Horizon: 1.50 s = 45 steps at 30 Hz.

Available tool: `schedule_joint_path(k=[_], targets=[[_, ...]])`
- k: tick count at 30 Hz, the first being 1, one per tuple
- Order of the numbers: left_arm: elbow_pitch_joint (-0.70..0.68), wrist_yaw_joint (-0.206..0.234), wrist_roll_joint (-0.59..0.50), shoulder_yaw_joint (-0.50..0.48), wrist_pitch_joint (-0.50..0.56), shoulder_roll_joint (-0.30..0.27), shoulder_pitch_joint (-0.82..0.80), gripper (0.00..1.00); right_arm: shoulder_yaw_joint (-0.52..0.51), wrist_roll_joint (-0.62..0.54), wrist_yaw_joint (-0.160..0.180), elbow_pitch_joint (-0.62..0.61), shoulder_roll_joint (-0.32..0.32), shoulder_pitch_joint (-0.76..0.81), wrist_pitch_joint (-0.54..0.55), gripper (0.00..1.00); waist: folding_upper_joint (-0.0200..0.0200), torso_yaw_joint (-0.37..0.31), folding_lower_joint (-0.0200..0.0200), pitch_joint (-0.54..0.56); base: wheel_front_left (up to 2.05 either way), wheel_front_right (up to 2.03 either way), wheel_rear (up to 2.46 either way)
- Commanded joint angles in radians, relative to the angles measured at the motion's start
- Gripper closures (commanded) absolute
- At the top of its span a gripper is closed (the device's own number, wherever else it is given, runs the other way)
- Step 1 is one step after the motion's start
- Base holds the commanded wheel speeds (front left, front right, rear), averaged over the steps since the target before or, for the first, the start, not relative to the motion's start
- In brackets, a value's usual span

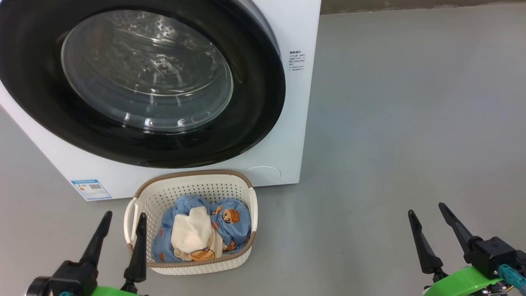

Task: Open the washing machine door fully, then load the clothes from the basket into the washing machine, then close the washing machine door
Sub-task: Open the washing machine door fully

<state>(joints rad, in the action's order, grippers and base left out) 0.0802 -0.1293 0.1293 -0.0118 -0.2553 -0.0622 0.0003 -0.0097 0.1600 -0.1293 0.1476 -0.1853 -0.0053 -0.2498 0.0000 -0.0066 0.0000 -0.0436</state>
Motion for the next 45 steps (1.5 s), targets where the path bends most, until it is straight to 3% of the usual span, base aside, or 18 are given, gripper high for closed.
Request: schedule_joint_path(k=[1,7,8,10,11,14,15,26,37,41,45], targets=[[-0.026,-0.001,0.003,-0.037,-0.006,-0.012,-0.037,0.00,0.026,-0.002,-0.001,-0.024,-0.008,-0.022,-0.012,0.00,0.0000,0.000,0.0000,0.000,0.00,0.00,0.00],[-0.022,-0.001,0.005,-0.035,-0.006,-0.012,-0.038,0.00,0.029,0.004,-0.001,-0.032,-0.006,-0.023,-0.012,0.00,0.0000,0.000,0.0000,0.001,0.00,0.00,0.00],[-0.022,-0.001,0.006,-0.035,-0.006,-0.011,-0.037,0.00,0.030,0.005,-0.001,-0.033,-0.006,-0.023,-0.012,0.04,0.0000,0.000,0.0000,0.001,0.00,0.00,0.00],[-0.021,-0.001,0.006,-0.035,-0.006,-0.011,-0.036,0.00,0.032,0.007,-0.001,-0.038,-0.007,-0.025,-0.012,0.26,0.0000,0.000,0.0000,0.001,0.00,0.00,0.00],[-0.021,-0.001,0.007,-0.035,-0.006,-0.011,-0.035,0.00,0.033,0.009,-0.001,-0.041,-0.007,-0.026,-0.012,0.56,0.0000,0.001,0.0000,0.000,0.00,0.00,0.00],[-0.020,-0.001,0.009,-0.036,-0.006,-0.010,-0.034,0.00,0.035,0.011,-0.001,-0.049,-0.007,-0.026,-0.012,0.97,0.0000,0.001,0.0000,0.000,0.00,0.00,0.00],[-0.020,-0.001,0.009,-0.037,-0.006,-0.010,-0.034,0.00,0.035,0.012,-0.001,-0.051,-0.007,-0.026,-0.012,1.00,0.0000,0.001,0.0000,-0.001,0.00,0.00,0.00],[-0.029,-0.001,0.012,-0.050,-0.006,-0.005,-0.025,0.00,0.006,0.063,-0.001,-0.071,0.015,-0.033,-0.012,1.00,0.0000,-0.003,0.0000,-0.011,0.00,0.00,0.00],[-0.053,-0.001,0.010,-0.065,-0.006,-0.001,-0.010,0.00,-0.198,0.363,-0.001,-0.073,0.090,-0.052,-0.012,1.00,0.0000,-0.004,0.0000,-0.052,0.00,0.00,0.00],[-0.066,-0.001,0.008,-0.068,-0.006,0.000,-0.018,0.00,-0.277,0.581,-0.001,-0.057,0.102,-0.085,-0.012,1.00,0.0000,0.000,0.0000,-0.084,0.00,0.00,0.00],[-0.076,-0.001,0.002,-0.072,-0.006,-0.001,-0.027,0.00,-0.294,0.903,-0.001,-0.012,0.078,-0.135,-0.012,1.00,0.0000,0.002,0.0000,-0.126,0.00,0.00,0.00]])
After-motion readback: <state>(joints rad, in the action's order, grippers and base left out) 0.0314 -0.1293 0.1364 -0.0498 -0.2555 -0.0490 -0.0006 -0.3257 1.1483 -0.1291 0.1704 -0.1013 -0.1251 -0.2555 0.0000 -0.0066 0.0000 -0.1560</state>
